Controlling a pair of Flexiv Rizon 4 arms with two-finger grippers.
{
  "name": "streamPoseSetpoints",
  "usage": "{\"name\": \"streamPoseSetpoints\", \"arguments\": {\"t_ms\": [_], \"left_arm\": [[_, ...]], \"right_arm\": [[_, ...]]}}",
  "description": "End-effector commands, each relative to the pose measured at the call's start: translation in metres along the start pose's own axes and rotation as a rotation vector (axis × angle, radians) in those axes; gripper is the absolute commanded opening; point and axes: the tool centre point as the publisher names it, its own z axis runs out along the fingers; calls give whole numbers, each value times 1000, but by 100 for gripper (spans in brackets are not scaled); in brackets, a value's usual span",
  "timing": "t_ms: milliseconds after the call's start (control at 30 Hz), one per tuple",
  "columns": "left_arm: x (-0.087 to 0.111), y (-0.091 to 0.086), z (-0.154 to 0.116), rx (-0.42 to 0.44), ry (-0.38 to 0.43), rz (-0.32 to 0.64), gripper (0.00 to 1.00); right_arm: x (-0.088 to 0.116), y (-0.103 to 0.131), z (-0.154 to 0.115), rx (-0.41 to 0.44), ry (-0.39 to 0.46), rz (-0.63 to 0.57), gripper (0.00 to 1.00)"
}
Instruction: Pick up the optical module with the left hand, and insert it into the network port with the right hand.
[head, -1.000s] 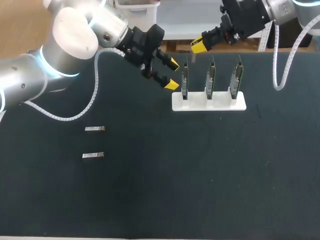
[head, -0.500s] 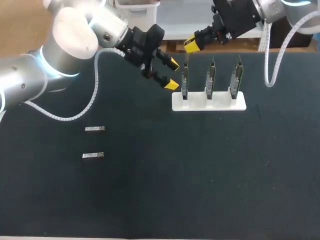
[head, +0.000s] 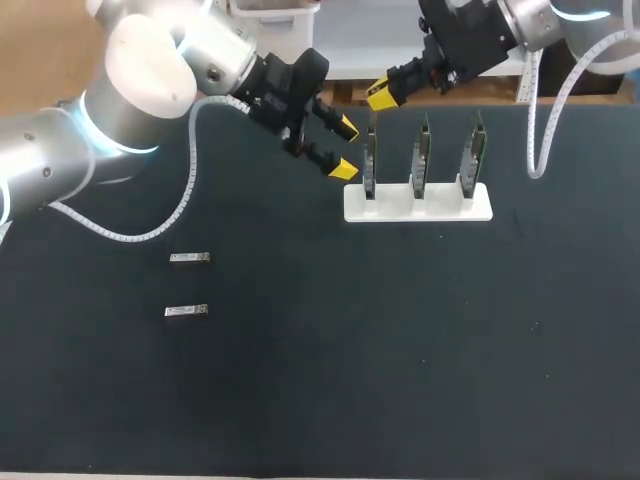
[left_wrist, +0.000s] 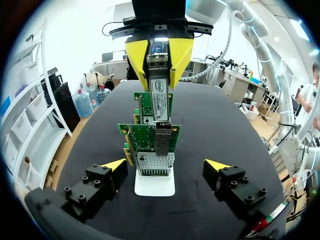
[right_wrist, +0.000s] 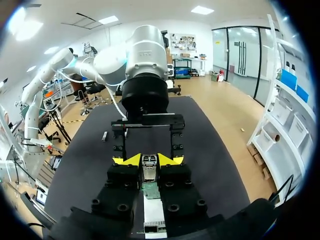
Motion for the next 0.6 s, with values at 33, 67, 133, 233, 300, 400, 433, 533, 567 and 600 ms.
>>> {"name": "streamPoseSetpoints", "arguments": {"t_ms": [33, 67, 133, 233, 300, 400, 433, 533, 567, 600], "left_arm": [[-1, 2, 0, 4, 6, -3, 100], [-1, 2, 0, 4, 6, -3, 100], [-1, 2, 0, 4, 6, -3, 100], [-1, 2, 0, 4, 6, -3, 100], [-1, 2, 0, 4, 6, -3, 100], [-1, 2, 0, 4, 6, -3, 100], [-1, 2, 0, 4, 6, -3, 100], [-1, 2, 0, 4, 6, -3, 100], [-1, 2, 0, 4, 6, -3, 100], [-1, 2, 0, 4, 6, -3, 100]], "right_arm": [[-1, -4, 3, -4, 2, -4, 0], [0, -4, 4, -5, 3, -4, 0], [0, -4, 5, -9, 9, -4, 0], [3, -5, 8, -13, 17, 0, 0], [4, -5, 8, -14, 19, 2, 0], [4, -6, 9, -15, 22, 4, 0], [4, -6, 9, -15, 22, 4, 0], [2, -6, 7, -11, 17, -1, 0], [1, -5, 6, -9, 14, -6, 0], [0, -5, 5, -8, 13, -11, 0]]}}
